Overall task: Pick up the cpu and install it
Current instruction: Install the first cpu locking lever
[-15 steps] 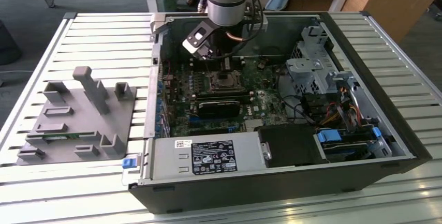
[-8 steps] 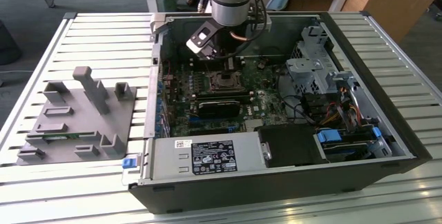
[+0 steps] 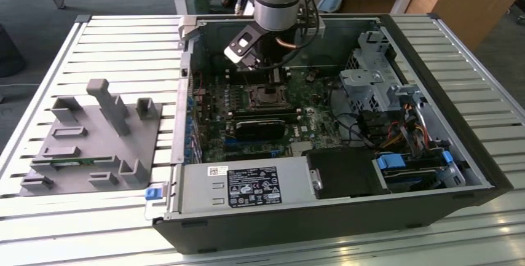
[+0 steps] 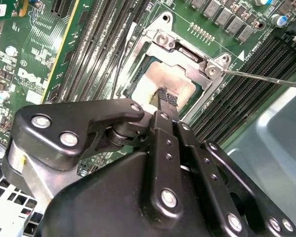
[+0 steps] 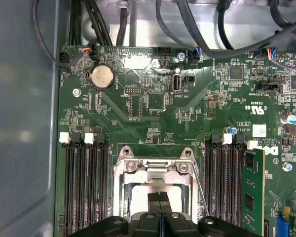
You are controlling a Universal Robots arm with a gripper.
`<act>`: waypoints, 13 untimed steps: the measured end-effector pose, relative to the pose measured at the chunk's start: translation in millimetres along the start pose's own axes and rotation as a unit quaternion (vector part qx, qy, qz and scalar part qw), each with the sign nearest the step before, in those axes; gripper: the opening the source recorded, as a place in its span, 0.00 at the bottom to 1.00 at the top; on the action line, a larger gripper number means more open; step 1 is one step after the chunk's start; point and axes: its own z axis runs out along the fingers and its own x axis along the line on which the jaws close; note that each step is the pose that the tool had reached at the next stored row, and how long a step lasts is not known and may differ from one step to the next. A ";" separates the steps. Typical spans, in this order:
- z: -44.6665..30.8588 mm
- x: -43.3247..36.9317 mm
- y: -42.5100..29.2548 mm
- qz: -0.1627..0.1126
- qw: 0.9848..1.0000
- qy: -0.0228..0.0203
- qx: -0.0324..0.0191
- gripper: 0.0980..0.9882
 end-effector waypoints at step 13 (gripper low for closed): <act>-2.3 0.0 0.1 0.000 1.000 0.000 0.000 0.01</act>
